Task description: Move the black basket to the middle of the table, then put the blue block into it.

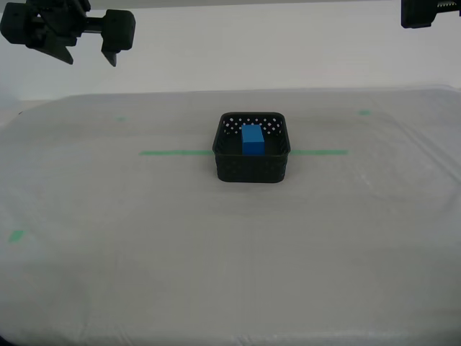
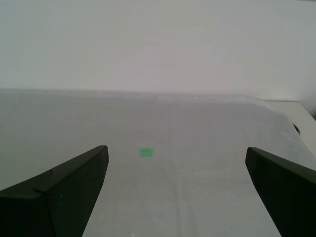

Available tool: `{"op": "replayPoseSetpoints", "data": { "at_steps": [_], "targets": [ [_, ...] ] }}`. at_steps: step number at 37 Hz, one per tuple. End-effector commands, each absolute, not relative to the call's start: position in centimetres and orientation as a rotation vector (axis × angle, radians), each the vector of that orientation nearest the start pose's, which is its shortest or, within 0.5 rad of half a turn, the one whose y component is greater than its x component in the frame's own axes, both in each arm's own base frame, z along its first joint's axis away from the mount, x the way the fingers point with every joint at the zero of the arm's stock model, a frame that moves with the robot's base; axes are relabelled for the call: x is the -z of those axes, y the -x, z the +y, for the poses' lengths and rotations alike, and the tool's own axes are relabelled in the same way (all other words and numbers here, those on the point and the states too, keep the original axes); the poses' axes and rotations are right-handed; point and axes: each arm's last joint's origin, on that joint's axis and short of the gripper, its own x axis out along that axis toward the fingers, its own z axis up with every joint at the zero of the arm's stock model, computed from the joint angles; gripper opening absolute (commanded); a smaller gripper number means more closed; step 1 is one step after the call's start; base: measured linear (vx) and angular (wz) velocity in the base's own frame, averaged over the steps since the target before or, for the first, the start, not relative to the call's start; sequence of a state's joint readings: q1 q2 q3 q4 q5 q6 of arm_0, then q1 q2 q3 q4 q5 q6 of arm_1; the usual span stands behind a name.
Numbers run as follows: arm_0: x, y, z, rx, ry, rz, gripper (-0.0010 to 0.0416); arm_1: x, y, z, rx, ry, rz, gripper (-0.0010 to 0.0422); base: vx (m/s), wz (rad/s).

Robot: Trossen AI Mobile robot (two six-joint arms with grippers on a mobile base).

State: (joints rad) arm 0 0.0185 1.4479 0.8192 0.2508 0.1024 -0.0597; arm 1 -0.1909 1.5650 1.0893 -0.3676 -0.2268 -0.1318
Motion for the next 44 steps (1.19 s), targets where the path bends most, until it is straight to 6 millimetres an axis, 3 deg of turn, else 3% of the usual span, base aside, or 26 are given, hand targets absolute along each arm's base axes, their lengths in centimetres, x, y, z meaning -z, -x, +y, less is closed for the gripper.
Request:
{"op": "replayPoseSetpoints", "data": {
  "at_steps": [1, 44],
  "targets": [
    [-23.50, -31.10, 0.29, 0.072, 0.082, 0.375, 0.0390, -23.71, -32.29, -5.56, -0.088, -0.053, 0.820, 0.0357, 0.000, 0.000],
    [-23.49, -31.10, 0.29, 0.071, 0.082, 0.376, 0.0389, -23.71, -32.29, -5.56, -0.088, -0.053, 0.820, 0.0357, 0.000, 0.000]
  ]
}}
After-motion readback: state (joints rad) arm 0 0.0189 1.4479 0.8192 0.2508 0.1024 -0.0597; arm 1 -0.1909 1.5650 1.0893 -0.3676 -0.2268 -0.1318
